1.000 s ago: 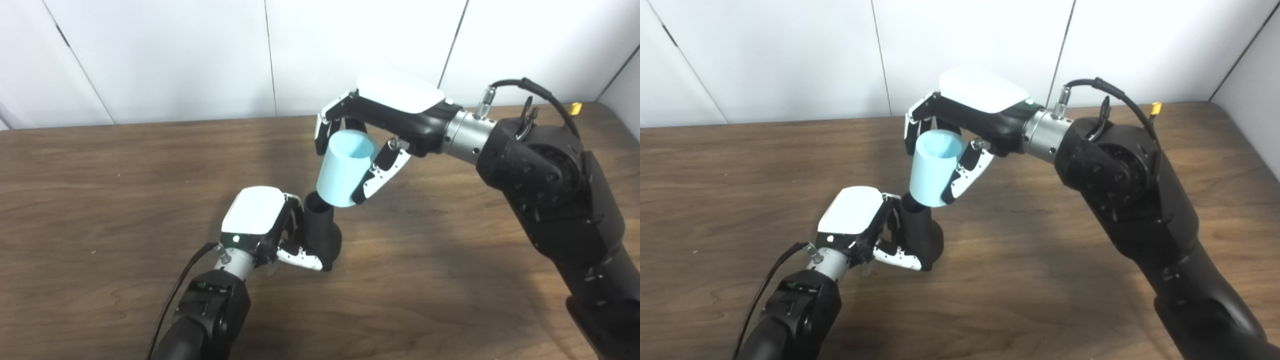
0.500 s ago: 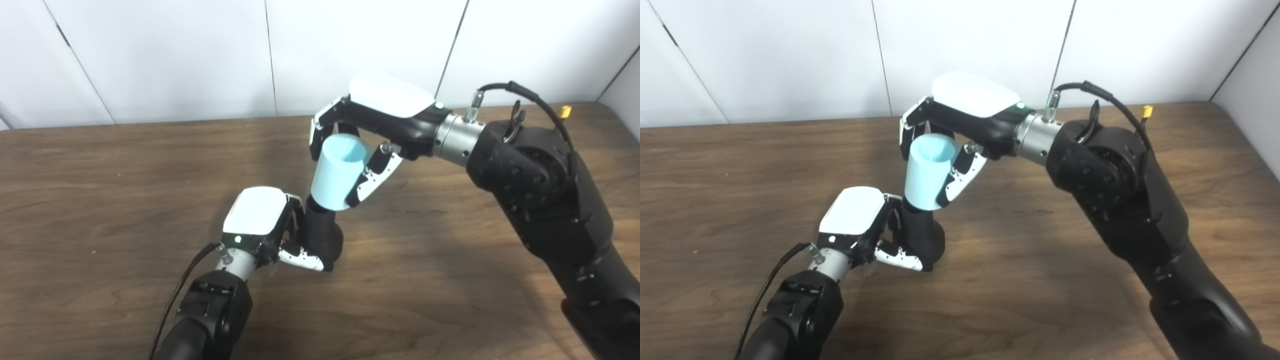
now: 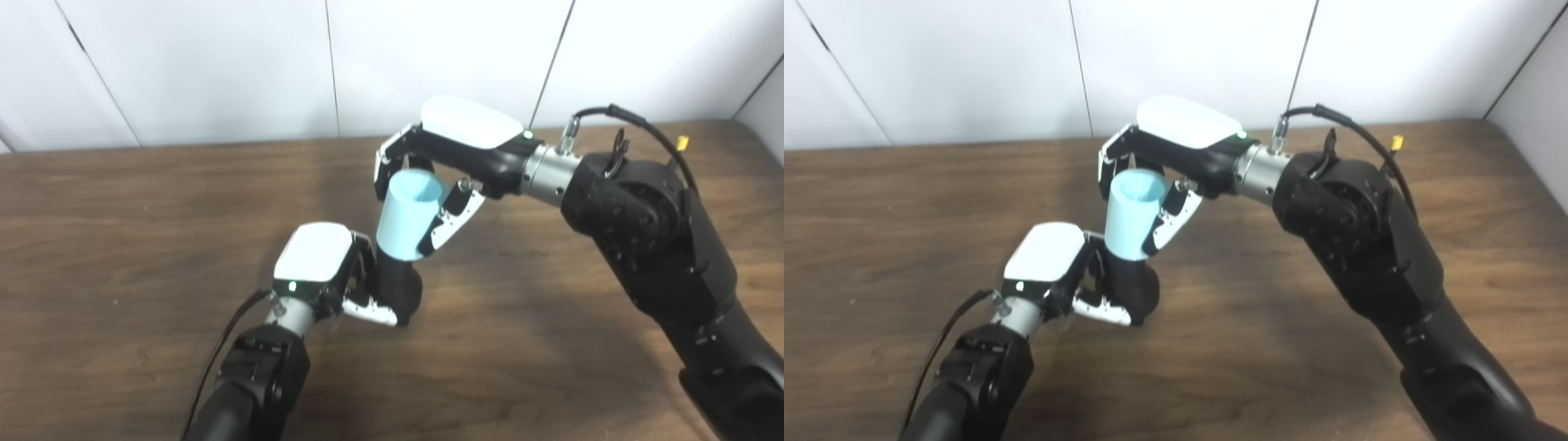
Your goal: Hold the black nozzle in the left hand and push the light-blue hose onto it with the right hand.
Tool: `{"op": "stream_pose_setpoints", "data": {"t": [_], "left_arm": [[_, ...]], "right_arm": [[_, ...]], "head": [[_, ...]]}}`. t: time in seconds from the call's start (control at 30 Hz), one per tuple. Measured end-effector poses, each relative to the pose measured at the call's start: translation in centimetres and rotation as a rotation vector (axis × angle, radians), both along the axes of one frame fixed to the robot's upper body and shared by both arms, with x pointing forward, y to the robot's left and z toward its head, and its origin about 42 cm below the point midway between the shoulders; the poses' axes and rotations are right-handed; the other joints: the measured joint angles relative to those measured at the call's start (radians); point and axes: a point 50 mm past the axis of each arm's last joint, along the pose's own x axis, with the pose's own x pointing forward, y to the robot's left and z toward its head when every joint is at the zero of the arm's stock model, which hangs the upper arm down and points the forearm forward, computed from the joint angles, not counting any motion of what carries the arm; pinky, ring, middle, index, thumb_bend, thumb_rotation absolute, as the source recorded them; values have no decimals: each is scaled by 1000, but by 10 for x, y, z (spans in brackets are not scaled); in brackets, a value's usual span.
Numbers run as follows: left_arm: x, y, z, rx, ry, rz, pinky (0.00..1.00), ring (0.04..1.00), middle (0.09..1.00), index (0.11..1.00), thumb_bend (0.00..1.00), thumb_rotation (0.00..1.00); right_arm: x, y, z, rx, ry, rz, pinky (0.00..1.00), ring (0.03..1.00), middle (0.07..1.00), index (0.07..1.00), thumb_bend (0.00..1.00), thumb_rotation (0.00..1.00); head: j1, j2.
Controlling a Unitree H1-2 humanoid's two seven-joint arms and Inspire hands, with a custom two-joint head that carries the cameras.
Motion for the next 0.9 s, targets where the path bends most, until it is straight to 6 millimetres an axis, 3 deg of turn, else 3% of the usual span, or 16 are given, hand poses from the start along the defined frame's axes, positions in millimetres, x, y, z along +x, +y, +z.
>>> {"op": "stream_pose_setpoints", "data": {"t": [0.9], "left_arm": [[-1,-2,2,15,6,3,432,495,520,444,501,0]], "right_arm": [[-2,4,-3,-21,-26,12,369,382,503,505,516,0]], "head": [[5,20]]}}
